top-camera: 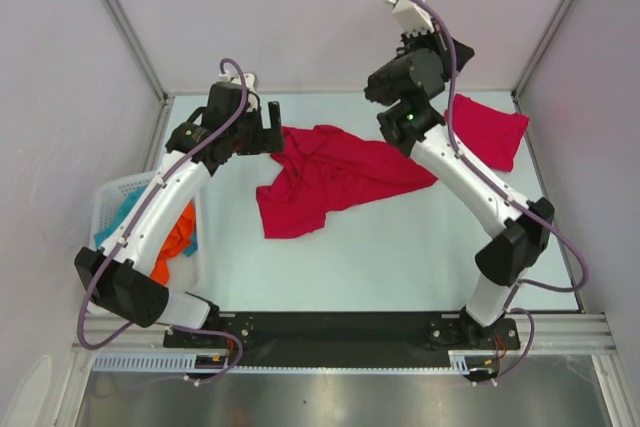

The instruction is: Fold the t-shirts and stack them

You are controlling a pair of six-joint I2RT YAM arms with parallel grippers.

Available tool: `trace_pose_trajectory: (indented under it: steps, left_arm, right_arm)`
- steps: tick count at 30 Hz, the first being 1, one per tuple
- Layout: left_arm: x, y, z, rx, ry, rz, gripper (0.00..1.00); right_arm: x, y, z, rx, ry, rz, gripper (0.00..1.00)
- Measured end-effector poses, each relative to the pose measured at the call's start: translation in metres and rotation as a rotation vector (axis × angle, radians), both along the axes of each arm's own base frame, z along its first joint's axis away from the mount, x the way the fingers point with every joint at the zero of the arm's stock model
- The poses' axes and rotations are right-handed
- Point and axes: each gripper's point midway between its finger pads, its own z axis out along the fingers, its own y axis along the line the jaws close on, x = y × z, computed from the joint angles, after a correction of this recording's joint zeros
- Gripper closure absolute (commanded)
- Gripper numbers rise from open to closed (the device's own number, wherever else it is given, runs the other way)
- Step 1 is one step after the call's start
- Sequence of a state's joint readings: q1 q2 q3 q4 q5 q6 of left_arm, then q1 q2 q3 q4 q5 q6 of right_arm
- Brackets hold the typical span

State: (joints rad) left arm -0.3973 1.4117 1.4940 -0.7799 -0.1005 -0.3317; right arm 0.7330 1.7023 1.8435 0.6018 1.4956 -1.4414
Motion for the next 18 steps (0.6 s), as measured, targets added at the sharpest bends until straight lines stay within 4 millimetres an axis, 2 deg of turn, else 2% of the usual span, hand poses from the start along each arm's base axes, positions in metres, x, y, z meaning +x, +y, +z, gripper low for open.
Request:
trace_pose_trajectory:
  steps: [5, 8, 10, 13, 18]
  left_arm:
    - [-0.001, 0.000, 0.001, -0.003, -0.002, -0.001, 0.03]
    - [-0.001, 0.000, 0.001, -0.003, -0.003, -0.002, 0.03]
    - [-0.001, 0.000, 0.001, -0.004, -0.003, -0.002, 0.04]
    - [-0.001, 0.000, 0.001, -0.004, -0.004, -0.002, 0.04]
    - [0.002, -0.006, 0.005, -0.028, -0.022, -0.020, 0.06]
  right_arm:
    - [0.050, -0.040, -0.023, 0.030, -0.033, -0.184, 1.00]
    - [0.073, -0.033, -0.036, 0.041, -0.051, -0.202, 1.00]
    - [0.085, -0.020, -0.041, 0.053, -0.069, -0.193, 1.00]
    - [0.093, -0.010, -0.047, 0.070, -0.097, -0.187, 1.00]
    - [0.087, -0.015, -0.040, 0.121, -0.165, -0.197, 1.00]
